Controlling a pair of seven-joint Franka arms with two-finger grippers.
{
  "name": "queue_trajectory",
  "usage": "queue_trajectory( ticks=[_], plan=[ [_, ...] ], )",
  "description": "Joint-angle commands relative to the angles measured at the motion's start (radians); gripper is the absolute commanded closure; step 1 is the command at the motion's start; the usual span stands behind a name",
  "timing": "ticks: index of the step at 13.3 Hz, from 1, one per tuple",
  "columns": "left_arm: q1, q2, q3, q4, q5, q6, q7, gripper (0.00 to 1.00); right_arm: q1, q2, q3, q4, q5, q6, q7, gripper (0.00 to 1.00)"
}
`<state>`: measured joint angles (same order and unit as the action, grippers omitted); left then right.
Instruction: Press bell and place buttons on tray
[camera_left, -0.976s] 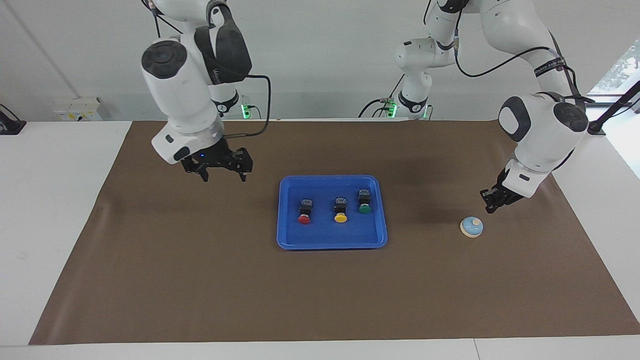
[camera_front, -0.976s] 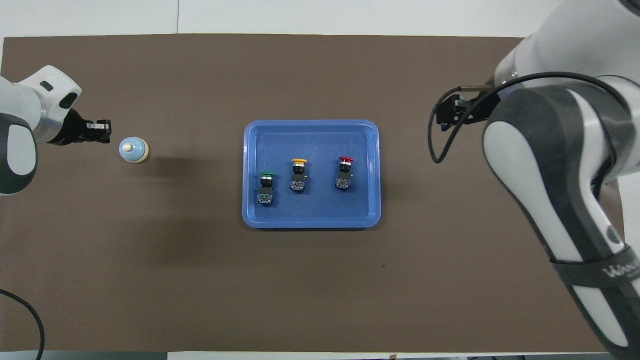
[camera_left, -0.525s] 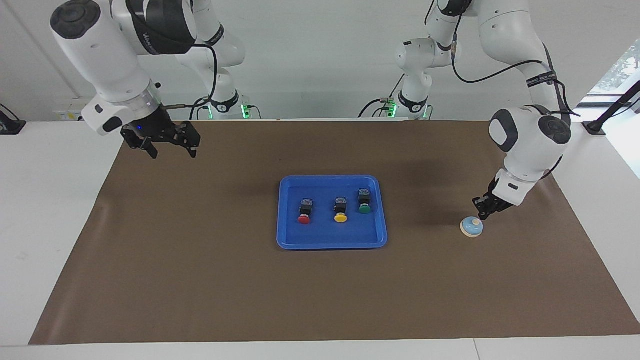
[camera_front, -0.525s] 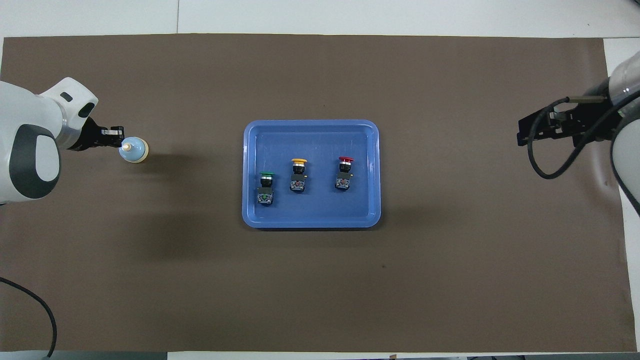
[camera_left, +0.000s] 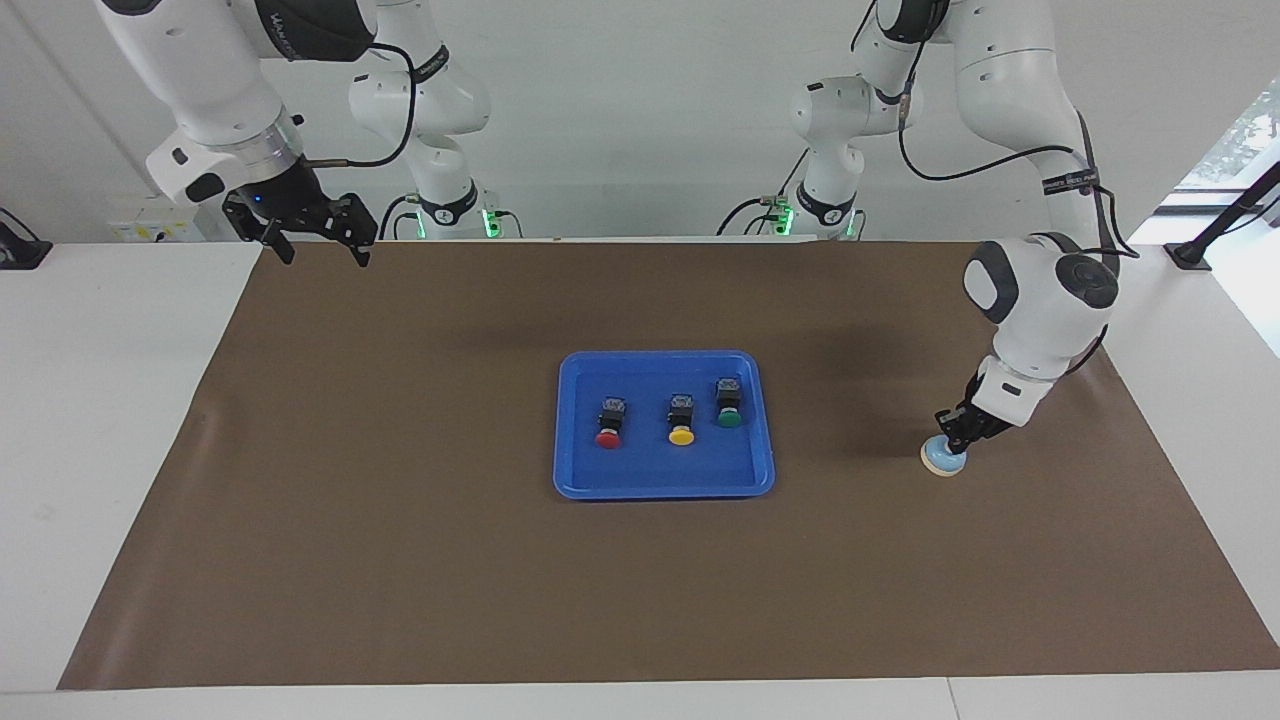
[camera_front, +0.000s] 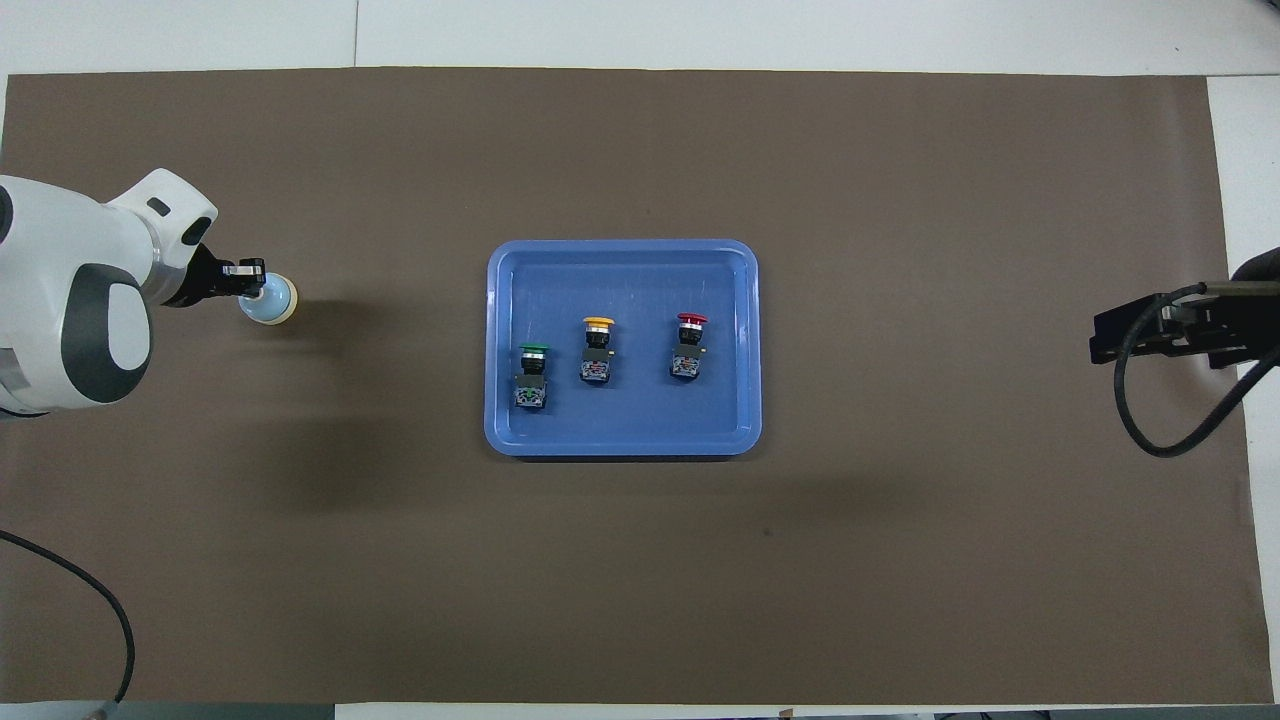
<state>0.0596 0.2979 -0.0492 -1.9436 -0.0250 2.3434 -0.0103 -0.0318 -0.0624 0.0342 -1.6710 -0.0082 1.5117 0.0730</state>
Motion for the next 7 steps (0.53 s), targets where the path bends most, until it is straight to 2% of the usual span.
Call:
queue_trajectory(
  ticks=[1,2,3,4,5,7],
  plan=[
    [-0.006,-0.022,0.006,-0.017,0.008,-0.022,-0.016,1.0,-0.02,-0.005,0.015,-0.018,-0.015,0.022,-0.025,0.0],
    [-0.004,-0.07,0.006,-0.003,0.007,-0.094,-0.016,1.0,-0.02,-0.004,0.015,-0.016,-0.015,0.024,-0.025,0.0],
    [-0.004,-0.109,0.005,0.03,0.007,-0.18,-0.016,0.88,-0.02,-0.002,0.015,-0.015,-0.015,0.025,-0.025,0.0],
    [-0.007,-0.132,0.005,0.084,0.007,-0.294,-0.017,0.72,-0.02,-0.004,0.015,-0.015,-0.015,0.024,-0.025,0.0],
    [-0.007,-0.16,0.002,0.134,0.007,-0.4,-0.016,0.5,-0.016,-0.004,0.013,-0.015,-0.015,0.024,-0.024,0.0],
    [-0.007,-0.25,0.0,0.153,-0.001,-0.496,-0.017,0.11,-0.013,-0.008,0.015,-0.015,-0.015,0.024,-0.024,0.0]
  ],
)
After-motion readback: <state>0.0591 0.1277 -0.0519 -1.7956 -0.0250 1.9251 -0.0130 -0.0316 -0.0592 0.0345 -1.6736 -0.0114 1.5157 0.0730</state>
